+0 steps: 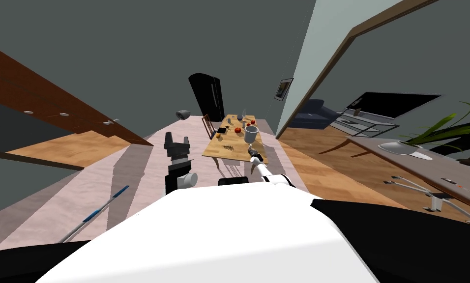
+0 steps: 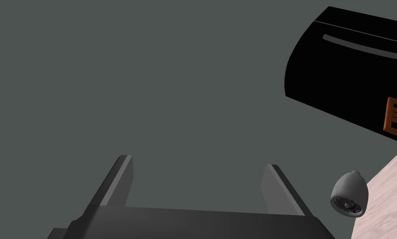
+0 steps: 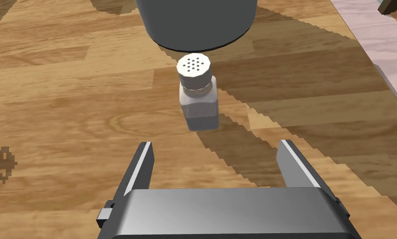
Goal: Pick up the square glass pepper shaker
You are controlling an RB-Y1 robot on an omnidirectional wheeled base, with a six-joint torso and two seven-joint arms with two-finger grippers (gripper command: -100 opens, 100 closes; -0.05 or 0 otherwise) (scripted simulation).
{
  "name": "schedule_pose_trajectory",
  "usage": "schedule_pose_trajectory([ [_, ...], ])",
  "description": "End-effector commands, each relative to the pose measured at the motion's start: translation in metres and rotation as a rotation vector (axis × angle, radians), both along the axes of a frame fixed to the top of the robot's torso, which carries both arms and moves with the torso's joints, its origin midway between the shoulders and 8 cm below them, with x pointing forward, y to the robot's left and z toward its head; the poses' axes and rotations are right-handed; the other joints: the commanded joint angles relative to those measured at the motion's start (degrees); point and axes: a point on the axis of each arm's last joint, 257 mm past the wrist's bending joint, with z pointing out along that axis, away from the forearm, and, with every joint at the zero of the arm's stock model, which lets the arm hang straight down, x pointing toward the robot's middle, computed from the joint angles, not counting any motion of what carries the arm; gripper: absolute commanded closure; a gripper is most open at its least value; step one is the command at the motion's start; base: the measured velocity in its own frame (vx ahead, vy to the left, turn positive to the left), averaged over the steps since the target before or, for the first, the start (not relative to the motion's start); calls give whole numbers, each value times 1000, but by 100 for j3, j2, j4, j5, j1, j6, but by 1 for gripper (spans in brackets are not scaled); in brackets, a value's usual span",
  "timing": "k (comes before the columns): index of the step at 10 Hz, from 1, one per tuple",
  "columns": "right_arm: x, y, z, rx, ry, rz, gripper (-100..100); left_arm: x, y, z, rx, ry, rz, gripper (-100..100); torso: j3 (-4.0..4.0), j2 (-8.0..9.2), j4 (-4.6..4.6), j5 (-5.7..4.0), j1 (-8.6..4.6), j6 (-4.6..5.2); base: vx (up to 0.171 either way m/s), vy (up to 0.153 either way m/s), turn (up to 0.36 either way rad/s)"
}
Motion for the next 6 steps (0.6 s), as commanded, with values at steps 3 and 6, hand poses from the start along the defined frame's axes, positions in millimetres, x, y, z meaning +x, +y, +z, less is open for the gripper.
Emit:
schedule_pose_trajectory([
  [3,3,-7,-4,46,19,-33,-100,0,0,0,0,0,0,0,-7,-12,-3,0,0,0,171,25,3],
  [6,-11,-18,-9,65,16,-77,-100,0,0,0,0,0,0,0,24,45,8,-2,-12,1,27,-2,115],
])
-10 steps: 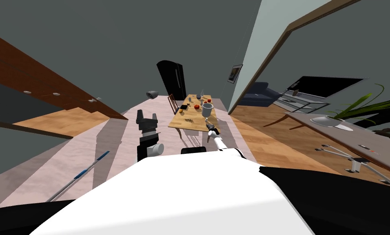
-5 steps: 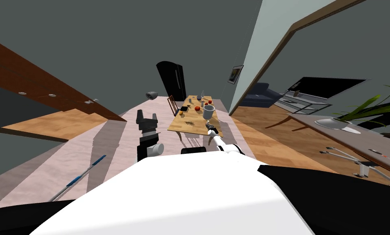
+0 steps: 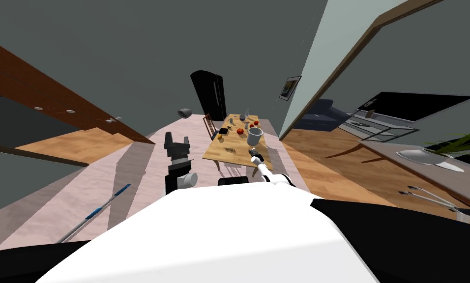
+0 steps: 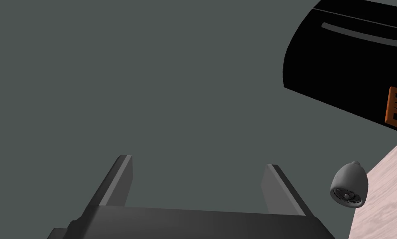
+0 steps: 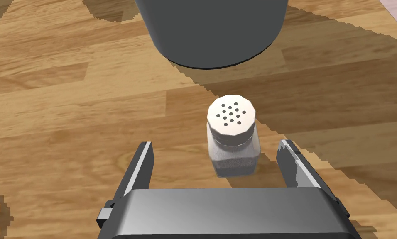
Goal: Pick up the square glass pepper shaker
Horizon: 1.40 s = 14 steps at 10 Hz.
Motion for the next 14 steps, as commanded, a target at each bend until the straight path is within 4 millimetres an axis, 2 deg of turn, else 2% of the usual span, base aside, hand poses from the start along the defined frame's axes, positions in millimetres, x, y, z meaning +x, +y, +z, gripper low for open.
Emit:
schedule_pose_trajectory([
  [1,-4,-7,1,20,-8,-32,-100,0,0,0,0,0,0,0,0,0,0,0,0,0,8,-30,218],
  [3,-4,-7,1,0,-3,-21,-100,0,0,0,0,0,0,0,3,5,1,0,-4,8,0,-9,-30],
  [4,-19,-21,-4,24,-5,-74,-100,0,0,0,0,0,0,0,4,7,2,1,1,7,1,-5,377],
  [7,-17,-22,-2,14,-6,-72,-100,0,0,0,0,0,0,0,2,4,0,-2,-2,5,3,-15,41],
  [8,-34,-38,-9,47,-5,-133,-100,0,0,0,0,0,0,0,2,4,1,-1,3,4,3,-11,331],
  [11,-32,-39,-5,20,-6,-121,-100,0,0,0,0,0,0,0,2,4,1,-2,-1,5,1,-14,56],
  [12,-47,-55,-7,35,-11,-174,-100,0,0,0,0,0,0,0,2,4,1,-1,2,4,0,-10,303],
  [14,-48,-56,-7,25,-6,-171,-100,0,0,0,0,0,0,0,2,4,1,-2,-3,3,3,-20,116],
])
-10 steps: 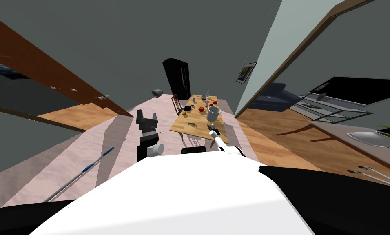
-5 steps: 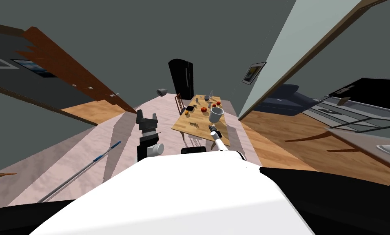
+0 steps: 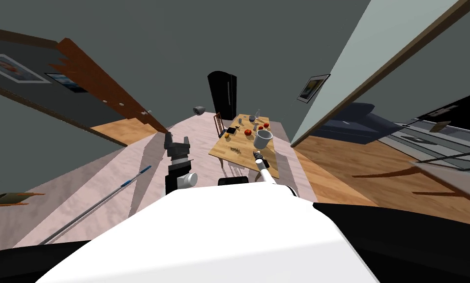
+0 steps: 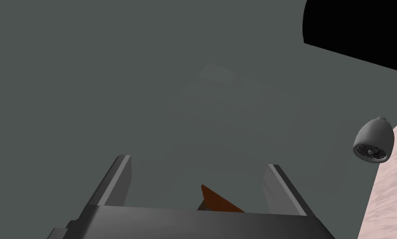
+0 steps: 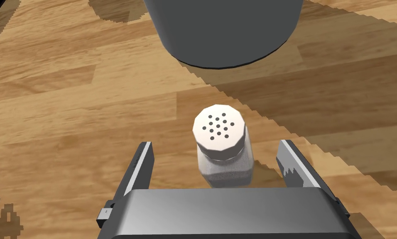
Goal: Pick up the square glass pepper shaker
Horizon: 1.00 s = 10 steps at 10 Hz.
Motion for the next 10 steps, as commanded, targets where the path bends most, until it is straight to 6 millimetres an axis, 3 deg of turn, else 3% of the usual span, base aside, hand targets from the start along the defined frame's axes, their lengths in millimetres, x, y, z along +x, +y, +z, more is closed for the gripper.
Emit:
schedule_pose_trajectory([
  [1,-19,-18,-3,10,0,-55,-100,0,0,0,0,0,0,0,0,0,0,0,0,0,4,-16,309],
  [5,-18,-19,-2,-4,4,-50,-100,0,0,0,0,0,0,0,0,0,0,1,5,0,0,-10,38],
  [6,-38,-37,-5,10,2,-107,-100,0,0,0,0,0,0,0,0,0,0,2,7,-1,0,-9,322],
  [9,-36,-38,-3,-5,6,-101,-100,0,0,0,0,0,0,0,0,0,0,0,0,1,1,-15,60],
  [10,-59,-58,-6,6,6,-158,-100,0,0,0,0,0,0,0,0,0,0,1,4,0,-2,-15,299],
])
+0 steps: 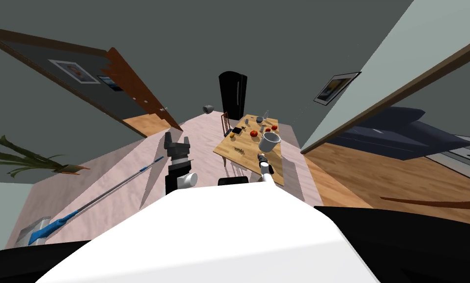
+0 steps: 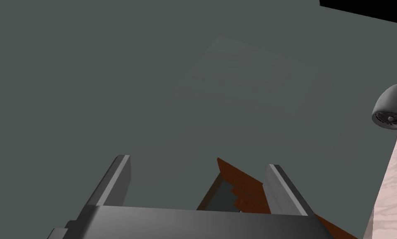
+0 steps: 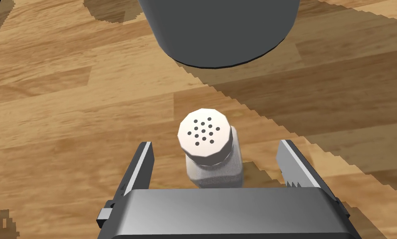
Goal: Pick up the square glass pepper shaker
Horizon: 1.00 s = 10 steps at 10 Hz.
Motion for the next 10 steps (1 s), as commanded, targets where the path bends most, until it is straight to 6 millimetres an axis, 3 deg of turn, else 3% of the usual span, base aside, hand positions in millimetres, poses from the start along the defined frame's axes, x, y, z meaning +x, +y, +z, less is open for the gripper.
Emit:
schedule_pose_trajectory([
  [1,-9,-11,0,-25,10,-5,-100,0,0,0,0,0,0,0,0,0,0,0,0,0,-1,-23,207],
  [2,-9,-11,0,-18,7,-10,-100,0,0,0,0,0,0,0,0,0,0,-1,-4,4,-1,-13,13],
  [3,-32,-30,-2,-23,14,-59,-100,0,0,0,0,0,0,0,-1,-2,-1,-1,-3,5,1,-14,316],
  [5,-31,-31,1,-25,9,-61,-100,0,0,0,0,0,0,0,-1,-1,0,-1,-5,3,-1,-20,102],
  [6,-56,-51,0,-22,10,-118,-100,0,0,0,0,0,0,0,-1,-2,-1,-1,-3,6,-5,-18,308],
  [10,-54,-52,3,-37,14,-110,-100,0,0,0,0,0,0,0,-2,-3,-1,0,2,5,-3,-9,38],
])
